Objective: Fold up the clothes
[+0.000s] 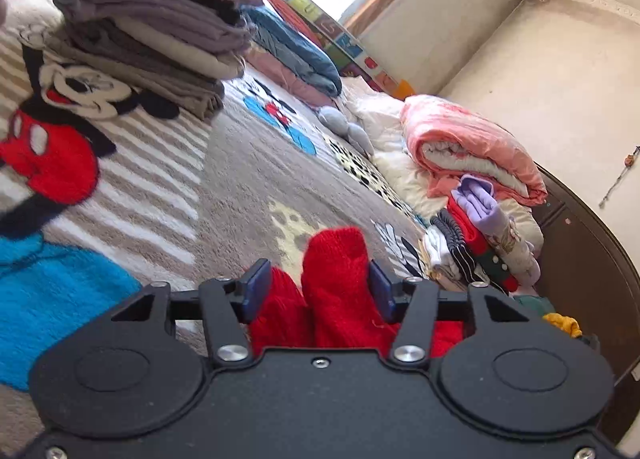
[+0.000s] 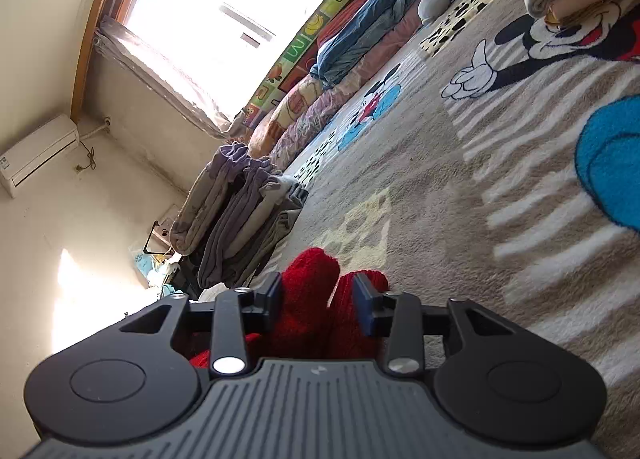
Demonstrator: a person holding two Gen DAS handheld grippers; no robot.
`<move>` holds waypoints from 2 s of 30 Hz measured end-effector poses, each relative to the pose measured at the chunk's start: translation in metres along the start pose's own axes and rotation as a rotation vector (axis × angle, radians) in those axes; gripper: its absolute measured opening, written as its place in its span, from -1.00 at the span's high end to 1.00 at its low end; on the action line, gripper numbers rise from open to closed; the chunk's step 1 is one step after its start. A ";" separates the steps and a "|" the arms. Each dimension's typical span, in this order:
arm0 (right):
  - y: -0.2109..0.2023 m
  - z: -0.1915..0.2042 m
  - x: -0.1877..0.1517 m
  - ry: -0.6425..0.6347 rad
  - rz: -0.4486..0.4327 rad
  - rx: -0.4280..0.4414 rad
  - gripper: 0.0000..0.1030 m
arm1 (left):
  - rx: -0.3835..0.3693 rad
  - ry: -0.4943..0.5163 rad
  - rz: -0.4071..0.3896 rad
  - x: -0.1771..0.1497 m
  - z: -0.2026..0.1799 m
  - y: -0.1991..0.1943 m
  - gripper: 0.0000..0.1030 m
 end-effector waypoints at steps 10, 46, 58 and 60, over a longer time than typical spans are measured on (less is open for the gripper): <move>-0.041 0.104 -0.014 -0.546 0.030 -0.095 -0.16 | -0.029 0.512 -0.153 -0.035 -0.072 -0.079 0.01; -0.024 0.127 -0.063 -0.648 0.204 -0.080 -0.84 | 0.113 0.593 -0.234 -0.041 -0.081 -0.036 -0.07; 0.038 0.075 -0.036 -0.632 0.337 -0.126 -0.36 | 0.070 0.548 -0.011 -0.044 -0.054 0.020 -0.07; 0.038 0.068 -0.038 -0.610 0.342 -0.120 -0.37 | 0.052 0.497 0.016 -0.043 -0.048 0.022 -0.07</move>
Point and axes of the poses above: each gripper's, at about its wrist camera, not at the fingertips, and y roughly the way its jaws point, z to its left, x to its top, the point moved 4 cm from there along y, roughly the way its jaws point, and after that the axes turned 14 degrees about x, right-handed, at the moved point
